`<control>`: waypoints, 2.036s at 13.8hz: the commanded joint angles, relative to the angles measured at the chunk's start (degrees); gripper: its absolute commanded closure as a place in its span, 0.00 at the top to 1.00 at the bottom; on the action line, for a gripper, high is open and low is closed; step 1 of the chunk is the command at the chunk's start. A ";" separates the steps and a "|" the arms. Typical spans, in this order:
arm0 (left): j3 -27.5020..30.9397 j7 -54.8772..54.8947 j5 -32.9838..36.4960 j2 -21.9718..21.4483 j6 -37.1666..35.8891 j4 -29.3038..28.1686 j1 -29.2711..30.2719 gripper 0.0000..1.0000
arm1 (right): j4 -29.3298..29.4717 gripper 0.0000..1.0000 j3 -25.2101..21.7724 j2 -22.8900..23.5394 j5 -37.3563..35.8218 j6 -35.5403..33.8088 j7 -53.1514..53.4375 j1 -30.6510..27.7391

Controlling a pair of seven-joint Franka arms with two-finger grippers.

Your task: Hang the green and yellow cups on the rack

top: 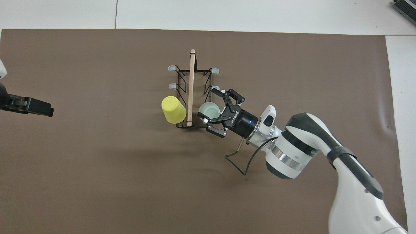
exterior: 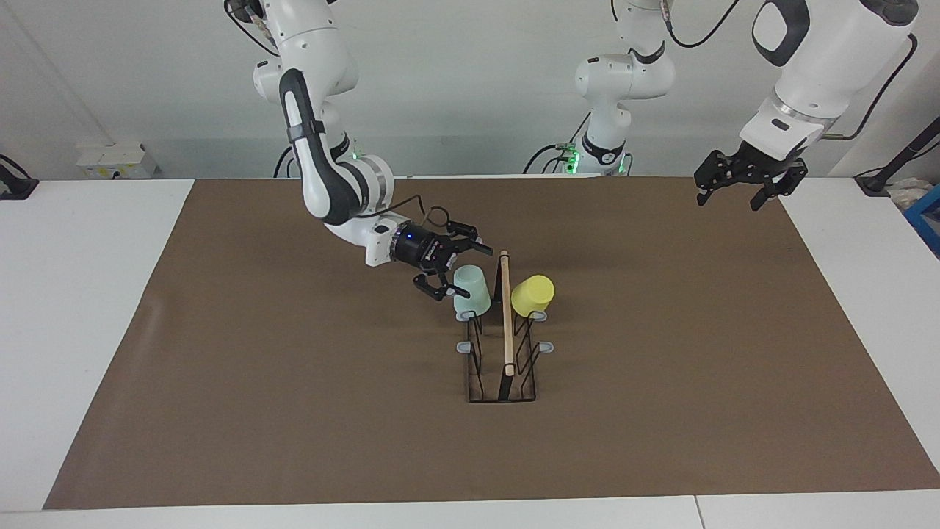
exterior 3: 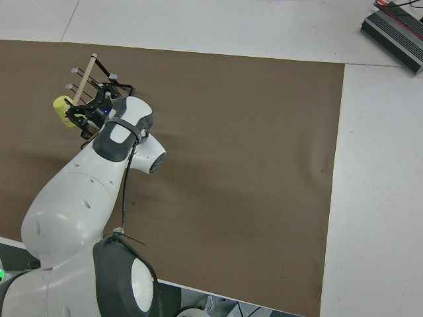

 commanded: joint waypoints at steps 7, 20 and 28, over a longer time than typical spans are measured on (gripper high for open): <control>-0.32 0.42 -0.40 -0.05 -1.34 -0.07 0.44 1.00 | 12.94 1.00 -2.38 -6.83 -56.30 -2.65 30.39 -9.43; -0.23 0.42 -0.40 -0.05 -0.98 -0.07 0.61 1.00 | 21.30 1.00 -10.12 -11.94 -110.99 -33.51 73.03 -11.19; -0.23 0.51 -0.40 -0.05 -0.98 -0.07 0.61 1.00 | 20.77 1.00 -10.38 -12.64 -125.70 -32.28 84.41 -11.81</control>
